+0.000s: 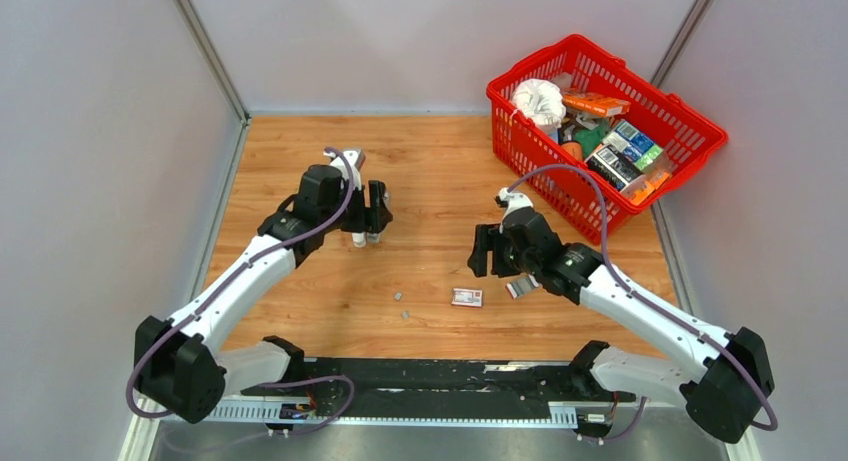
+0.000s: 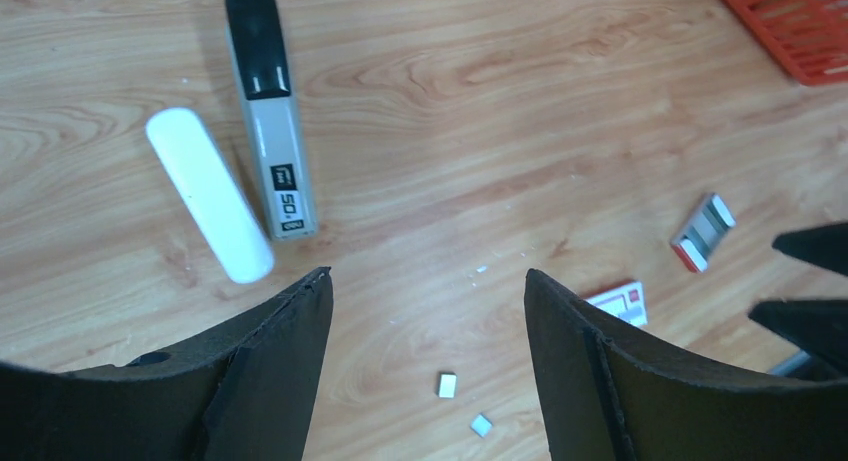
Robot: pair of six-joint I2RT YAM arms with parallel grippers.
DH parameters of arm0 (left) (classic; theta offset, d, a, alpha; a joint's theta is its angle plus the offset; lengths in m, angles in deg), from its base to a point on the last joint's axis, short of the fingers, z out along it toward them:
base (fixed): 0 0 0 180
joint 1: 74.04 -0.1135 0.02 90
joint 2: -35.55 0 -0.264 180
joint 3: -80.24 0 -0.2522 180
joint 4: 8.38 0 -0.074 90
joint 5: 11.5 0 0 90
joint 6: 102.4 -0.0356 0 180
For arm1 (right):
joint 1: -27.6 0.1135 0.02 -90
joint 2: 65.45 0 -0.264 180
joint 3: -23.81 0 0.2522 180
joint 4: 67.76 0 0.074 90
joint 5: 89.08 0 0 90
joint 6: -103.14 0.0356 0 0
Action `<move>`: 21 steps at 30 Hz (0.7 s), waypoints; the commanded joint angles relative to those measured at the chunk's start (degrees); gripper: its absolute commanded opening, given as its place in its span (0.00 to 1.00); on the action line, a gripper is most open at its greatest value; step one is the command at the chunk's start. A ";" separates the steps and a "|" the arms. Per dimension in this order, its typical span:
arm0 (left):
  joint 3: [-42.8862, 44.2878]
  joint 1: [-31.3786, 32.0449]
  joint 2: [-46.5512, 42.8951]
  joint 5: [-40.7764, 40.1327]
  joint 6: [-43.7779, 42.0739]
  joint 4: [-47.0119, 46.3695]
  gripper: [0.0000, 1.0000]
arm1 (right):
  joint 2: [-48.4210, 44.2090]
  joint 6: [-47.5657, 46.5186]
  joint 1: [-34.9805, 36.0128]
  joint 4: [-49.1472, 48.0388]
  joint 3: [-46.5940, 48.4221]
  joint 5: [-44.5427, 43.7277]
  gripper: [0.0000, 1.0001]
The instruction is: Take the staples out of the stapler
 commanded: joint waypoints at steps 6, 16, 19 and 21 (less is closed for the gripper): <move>-1.11 4.22 -6.55 7.55 0.77 2.66 0.77 | -1.20 -1.25 -0.88 9.95 3.09 -12.46 0.74; -3.75 6.69 -7.25 10.71 -0.02 0.12 0.77 | 4.68 3.85 -8.79 9.62 2.47 -14.04 0.65; -3.49 6.69 -6.55 10.46 -1.51 0.46 0.77 | 7.84 4.73 -9.67 8.04 3.26 -14.93 0.57; -3.49 6.69 -6.46 10.72 -1.43 0.73 0.77 | 10.12 5.09 -10.55 7.07 3.70 -15.01 0.51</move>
